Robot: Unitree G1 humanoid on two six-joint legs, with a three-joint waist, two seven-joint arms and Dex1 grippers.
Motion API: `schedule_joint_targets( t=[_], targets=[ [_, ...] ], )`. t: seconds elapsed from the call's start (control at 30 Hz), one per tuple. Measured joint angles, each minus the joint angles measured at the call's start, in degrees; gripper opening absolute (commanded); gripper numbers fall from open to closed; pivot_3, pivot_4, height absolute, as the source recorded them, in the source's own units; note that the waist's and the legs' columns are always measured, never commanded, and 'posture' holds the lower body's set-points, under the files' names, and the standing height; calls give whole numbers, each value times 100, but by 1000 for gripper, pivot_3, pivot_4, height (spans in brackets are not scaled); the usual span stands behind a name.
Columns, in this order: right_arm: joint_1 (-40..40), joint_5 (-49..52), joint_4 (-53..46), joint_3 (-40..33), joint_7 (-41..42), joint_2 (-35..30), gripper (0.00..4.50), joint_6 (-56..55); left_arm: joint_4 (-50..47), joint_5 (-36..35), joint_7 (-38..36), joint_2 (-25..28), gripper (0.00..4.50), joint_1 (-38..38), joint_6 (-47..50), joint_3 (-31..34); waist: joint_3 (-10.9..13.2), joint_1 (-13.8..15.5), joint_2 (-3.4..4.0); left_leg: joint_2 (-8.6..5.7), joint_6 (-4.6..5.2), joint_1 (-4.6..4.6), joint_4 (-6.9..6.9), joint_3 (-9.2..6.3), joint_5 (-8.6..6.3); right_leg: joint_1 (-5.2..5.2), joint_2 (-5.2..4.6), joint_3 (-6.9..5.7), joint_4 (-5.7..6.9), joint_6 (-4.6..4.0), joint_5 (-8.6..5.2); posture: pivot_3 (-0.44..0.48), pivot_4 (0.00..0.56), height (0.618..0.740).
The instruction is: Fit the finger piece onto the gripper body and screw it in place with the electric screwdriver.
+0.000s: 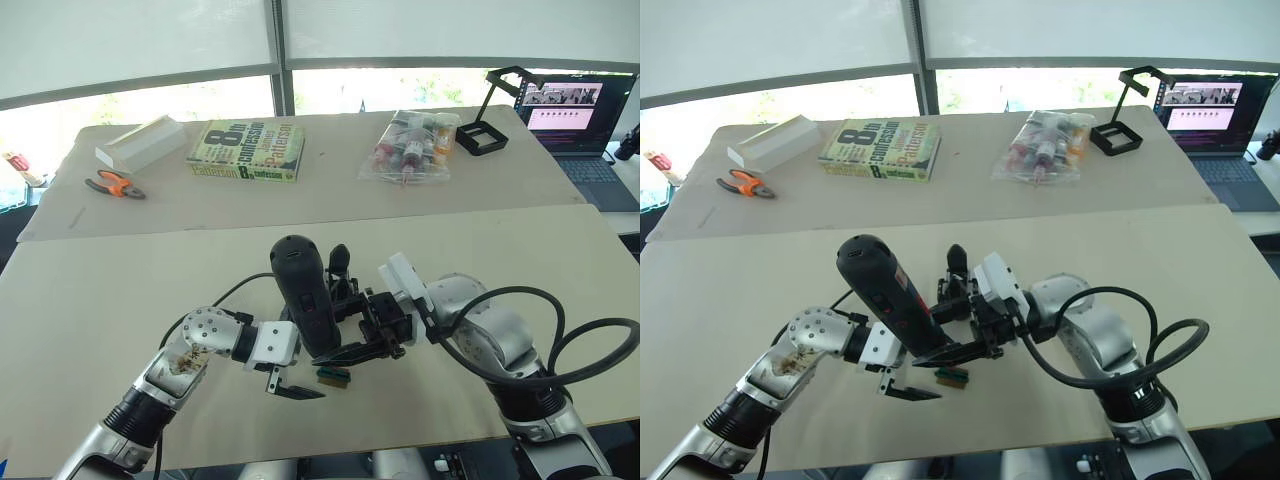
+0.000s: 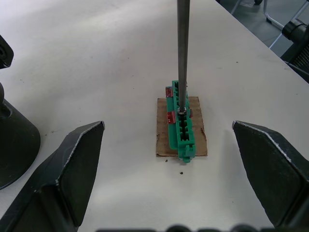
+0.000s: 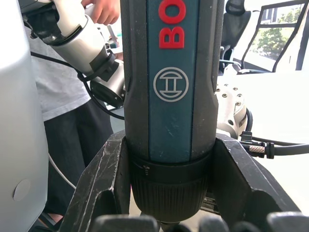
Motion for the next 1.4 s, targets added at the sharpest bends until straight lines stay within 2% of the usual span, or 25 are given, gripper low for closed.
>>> schedule_joint_targets(
  t=[0.3, 0.5, 0.73, 0.93, 1.17, 1.4],
  targets=[
    [-153, 233, -220, -146, -224, -89, 1893, 248, -22, -68, 81, -1, 4500, 1, 188, 89, 0, -6, 0, 0, 0, 0, 0, 0, 0, -1, 0, 1, 0, 0, 0, 0, 150, 740],
    [-543, 887, -574, -683, -625, -195, 1893, 744, -396, -371, 296, 154, 4500, 325, 592, 461, 0, 0, 0, 1, 0, 0, -4, -1, 0, -2, 0, 0, -1, 0, 0, 0, 150, 740],
    [-819, 1229, -628, -762, -824, -274, 1893, 1047, -862, -693, 850, 182, 4500, 639, 1227, 977, 0, -5, 0, 1, 0, 0, -3, 0, 0, -2, 0, 2, 0, 0, 0, 0, 150, 740],
    [-1231, 1445, -597, -953, -986, -299, 1893, 1262, -1100, -667, 1707, -230, 4500, 794, 1661, 1142, 0, 7, 0, 0, 0, 0, -2, 0, 0, 0, -1, 2, -1, 0, 0, 0, 150, 740],
    [-1284, 1457, -540, -958, -1027, -376, 1893, 1379, -996, -202, 2735, -852, 4500, 768, 1880, 997, 0, 15, 0, -1, 0, 0, -1, 0, 0, 0, -2, 3, 0, 0, 0, 0, 150, 740],
    [-1473, 1629, -538, -1036, -1128, -381, 1893, 1523, -306, 211, 3025, -1215, 4500, 362, 1666, 681, 0, 15, -1, -1, 0, -1, 2, 0, 0, 0, -3, 2, 2, 0, 1, 0, 150, 740]
  ],
)
